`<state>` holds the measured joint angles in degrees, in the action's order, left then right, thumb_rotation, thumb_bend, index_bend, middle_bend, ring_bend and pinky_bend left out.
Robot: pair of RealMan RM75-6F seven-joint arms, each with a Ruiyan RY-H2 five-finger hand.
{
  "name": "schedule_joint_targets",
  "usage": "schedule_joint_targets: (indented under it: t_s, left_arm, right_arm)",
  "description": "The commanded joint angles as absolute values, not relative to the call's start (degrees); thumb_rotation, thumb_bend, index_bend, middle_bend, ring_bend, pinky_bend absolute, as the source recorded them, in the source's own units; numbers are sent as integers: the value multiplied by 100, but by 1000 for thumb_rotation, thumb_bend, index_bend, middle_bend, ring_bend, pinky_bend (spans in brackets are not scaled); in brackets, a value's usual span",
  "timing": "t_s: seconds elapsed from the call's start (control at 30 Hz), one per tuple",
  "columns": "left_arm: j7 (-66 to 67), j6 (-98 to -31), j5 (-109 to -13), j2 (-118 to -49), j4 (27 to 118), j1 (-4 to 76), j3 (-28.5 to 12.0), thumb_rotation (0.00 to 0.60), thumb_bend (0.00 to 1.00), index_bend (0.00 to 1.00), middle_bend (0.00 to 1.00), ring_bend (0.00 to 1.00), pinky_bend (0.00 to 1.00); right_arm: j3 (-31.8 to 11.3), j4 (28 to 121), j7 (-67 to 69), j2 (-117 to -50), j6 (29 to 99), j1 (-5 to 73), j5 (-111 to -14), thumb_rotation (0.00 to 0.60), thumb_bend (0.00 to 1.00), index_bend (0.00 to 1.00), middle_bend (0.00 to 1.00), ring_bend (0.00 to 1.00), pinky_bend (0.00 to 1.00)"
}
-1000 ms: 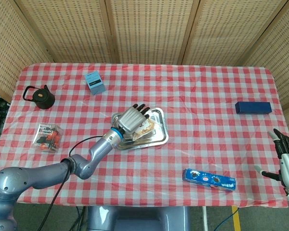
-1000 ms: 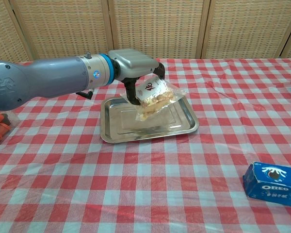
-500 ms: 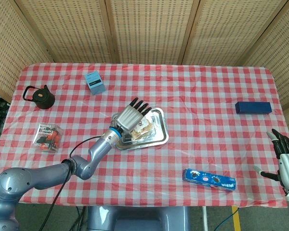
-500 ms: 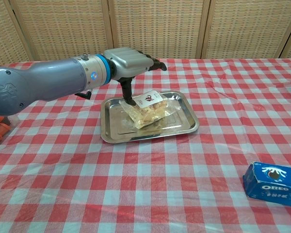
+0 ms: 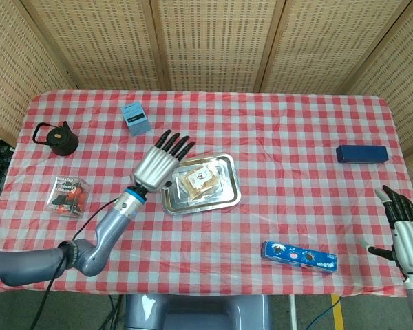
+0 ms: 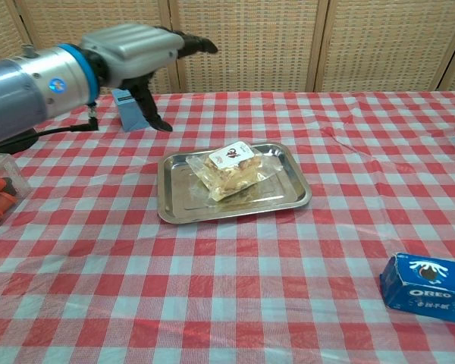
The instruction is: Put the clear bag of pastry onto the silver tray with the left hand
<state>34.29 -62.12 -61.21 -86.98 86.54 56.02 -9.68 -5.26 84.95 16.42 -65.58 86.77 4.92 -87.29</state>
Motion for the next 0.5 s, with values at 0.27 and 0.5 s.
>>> schedule_joint_targets:
  t_s: [0.27,0.5]
  left_arm:
    - [3189,-8568,-7085,-7176,10524,3336,301,600,9,0,0,0,0]
    - [2651,-9245,-7544,-7241,10123,2419,768,600,19,0,0,0,0]
  right_arm:
    - [-527,8535,1350,-6649,8788,488,-8798,600,59,0,0,0,0]
    - [-478,8580,1105,-6733,8882,480,-8935,600,59,0,0,0,0]
